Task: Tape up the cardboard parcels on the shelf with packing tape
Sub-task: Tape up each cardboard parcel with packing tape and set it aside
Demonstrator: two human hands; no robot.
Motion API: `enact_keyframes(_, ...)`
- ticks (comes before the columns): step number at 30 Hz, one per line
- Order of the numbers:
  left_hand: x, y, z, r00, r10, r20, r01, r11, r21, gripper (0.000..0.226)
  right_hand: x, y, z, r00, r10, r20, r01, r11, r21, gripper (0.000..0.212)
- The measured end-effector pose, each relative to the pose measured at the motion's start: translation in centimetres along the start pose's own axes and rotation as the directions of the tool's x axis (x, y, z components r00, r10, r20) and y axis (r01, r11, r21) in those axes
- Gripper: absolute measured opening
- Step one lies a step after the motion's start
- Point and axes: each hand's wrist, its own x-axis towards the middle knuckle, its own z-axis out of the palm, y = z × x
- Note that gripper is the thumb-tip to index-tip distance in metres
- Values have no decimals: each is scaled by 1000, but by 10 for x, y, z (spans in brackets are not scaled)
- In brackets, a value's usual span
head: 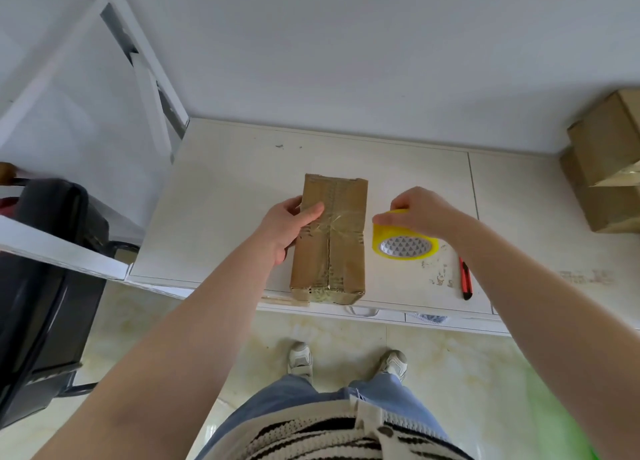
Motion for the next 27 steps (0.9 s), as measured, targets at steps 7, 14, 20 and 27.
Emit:
enact_keyframes(7, 2, 8, 14, 997, 50, -65, -26, 946, 323, 83, 7, 2, 14, 1000, -1, 15, 0, 999, 53, 48)
enact_keyframes(14, -1, -11, 21, 989, -66, 130, 70, 997, -27, 81, -7, -7, -22, 996, -64, -60, 60, 996, -67, 58)
enact_keyframes(20, -1, -18, 24, 994, -20, 108, 26, 998, -51, 93, -11, -29, -36, 996, -88, 18, 90, 981, -170, 45)
enact_keyframes(27, -10, 6, 41, 1000, -9, -27, 13, 991, 136, 115, -13, -47, -28, 994, -109, -10, 104, 973, -208, 48)
